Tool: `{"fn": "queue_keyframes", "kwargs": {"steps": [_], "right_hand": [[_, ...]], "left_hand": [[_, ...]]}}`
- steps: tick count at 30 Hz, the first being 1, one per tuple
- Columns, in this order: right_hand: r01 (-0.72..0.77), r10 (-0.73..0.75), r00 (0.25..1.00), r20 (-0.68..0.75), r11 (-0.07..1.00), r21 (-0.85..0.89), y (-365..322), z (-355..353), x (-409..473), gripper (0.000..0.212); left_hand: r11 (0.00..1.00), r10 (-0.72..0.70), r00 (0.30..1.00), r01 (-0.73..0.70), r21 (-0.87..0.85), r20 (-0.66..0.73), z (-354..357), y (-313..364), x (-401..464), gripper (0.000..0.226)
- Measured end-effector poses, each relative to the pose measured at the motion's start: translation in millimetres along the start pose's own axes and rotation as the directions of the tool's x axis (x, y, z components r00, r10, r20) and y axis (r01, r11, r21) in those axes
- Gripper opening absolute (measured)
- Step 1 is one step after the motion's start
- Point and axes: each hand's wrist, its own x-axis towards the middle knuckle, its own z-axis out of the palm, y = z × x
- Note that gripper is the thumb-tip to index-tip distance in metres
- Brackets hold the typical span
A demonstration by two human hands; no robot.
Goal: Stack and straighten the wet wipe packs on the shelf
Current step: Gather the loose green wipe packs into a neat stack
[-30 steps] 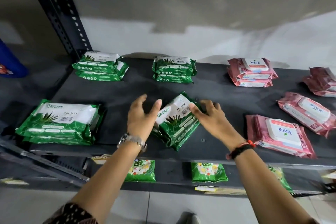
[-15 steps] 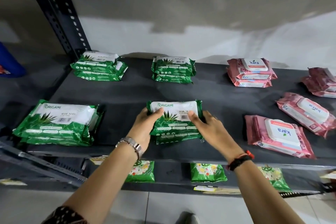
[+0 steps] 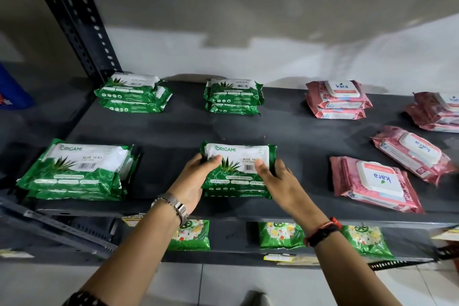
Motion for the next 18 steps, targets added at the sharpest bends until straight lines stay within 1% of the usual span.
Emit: {"fn": "queue_keyframes", "kwargs": {"steps": [2, 6, 10, 13, 16, 18], "right_hand": [[-0.008, 0.008, 1.0, 0.007, 1.0, 0.011, -0.6, 2.3, -2.6, 0.048], [-0.02, 0.019, 1.0, 0.024, 0.999, 0.043, -2.3, 5.3, -6.5, 0.037], [-0.035, 0.033, 0.999, 0.026, 0.998, 0.058, -3.8, 5.6, -8.7, 0.034], [-0.033, 0.031, 0.999, 0.031, 0.998, 0.055, -4.1, 4.8, -9.1, 0.04], [-0.021, 0.02, 0.999, 0.03, 0.999, 0.04, -2.8, 4.6, -8.8, 0.048], [-0.016, 0.014, 0.999, 0.033, 0.999, 0.041, -2.3, 4.3, -8.7, 0.048]], "left_hand": [[1.0, -0.013, 1.0, 0.013, -0.004, 0.006, -2.7, 0.0, -1.0, 0.028], [0.999, -0.042, 0.999, 0.042, 0.001, 0.012, -6.8, -0.2, -3.1, 0.019], [0.999, -0.037, 0.999, 0.037, -0.013, 0.014, -8.5, -0.5, -4.1, 0.014], [0.999, -0.039, 0.999, 0.039, -0.017, 0.007, -8.5, -1.6, -4.6, 0.016], [0.999, -0.041, 0.999, 0.041, -0.004, 0.02, -8.6, -3.3, -4.7, 0.027], [0.999, -0.038, 0.999, 0.038, -0.009, 0.021, -8.4, -3.7, -4.7, 0.03]]}}
